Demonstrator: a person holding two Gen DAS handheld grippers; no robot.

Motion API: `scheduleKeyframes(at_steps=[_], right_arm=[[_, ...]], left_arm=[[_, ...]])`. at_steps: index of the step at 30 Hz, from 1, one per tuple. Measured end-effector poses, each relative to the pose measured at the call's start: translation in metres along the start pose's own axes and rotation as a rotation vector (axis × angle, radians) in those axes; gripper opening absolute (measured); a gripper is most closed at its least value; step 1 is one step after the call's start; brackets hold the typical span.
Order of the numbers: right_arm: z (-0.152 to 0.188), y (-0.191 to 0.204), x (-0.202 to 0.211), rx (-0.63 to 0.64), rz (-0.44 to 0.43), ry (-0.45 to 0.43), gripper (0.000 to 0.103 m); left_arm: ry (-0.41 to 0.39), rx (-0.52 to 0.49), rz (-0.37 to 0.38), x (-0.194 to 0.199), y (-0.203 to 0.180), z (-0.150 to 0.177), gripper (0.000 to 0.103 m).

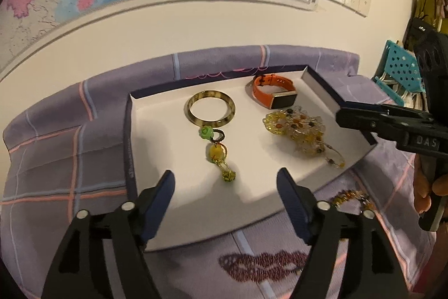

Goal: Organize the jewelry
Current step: 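Withdraw both tools from the tray toward the remaining jewelry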

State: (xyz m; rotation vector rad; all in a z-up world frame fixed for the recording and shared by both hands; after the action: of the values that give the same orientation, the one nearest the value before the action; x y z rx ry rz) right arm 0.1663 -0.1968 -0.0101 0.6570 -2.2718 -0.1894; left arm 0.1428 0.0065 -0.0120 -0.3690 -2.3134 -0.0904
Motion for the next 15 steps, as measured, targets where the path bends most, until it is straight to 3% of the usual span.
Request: scheduleKeyframes(at_steps=[9,15], right_arm=[[0.049,0.016,0.040,0.027,-0.028,0.016,0.064],[0.088,0.017,0.038,0.021,0.011,0.090,0.066]], left_arm=[[-0.047,0.002,0.026,0.042,0.010,0.031,0.074],[0.005,-0.030,0.054,0.039,-0.001,0.062,0.076]])
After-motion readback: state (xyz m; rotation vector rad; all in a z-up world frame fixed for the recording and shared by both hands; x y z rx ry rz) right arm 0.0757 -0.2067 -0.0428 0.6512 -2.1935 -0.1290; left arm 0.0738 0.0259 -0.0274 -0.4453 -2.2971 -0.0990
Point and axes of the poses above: each gripper's, at about its wrist camera, not at the fingertips, and x roughly against the way its jaws point, y to its left, z to its underside, the point moved 3 cm from there along -x, roughly the way its jaws point, and after that the axes turned 1 degree about x, right-handed, at the moved point
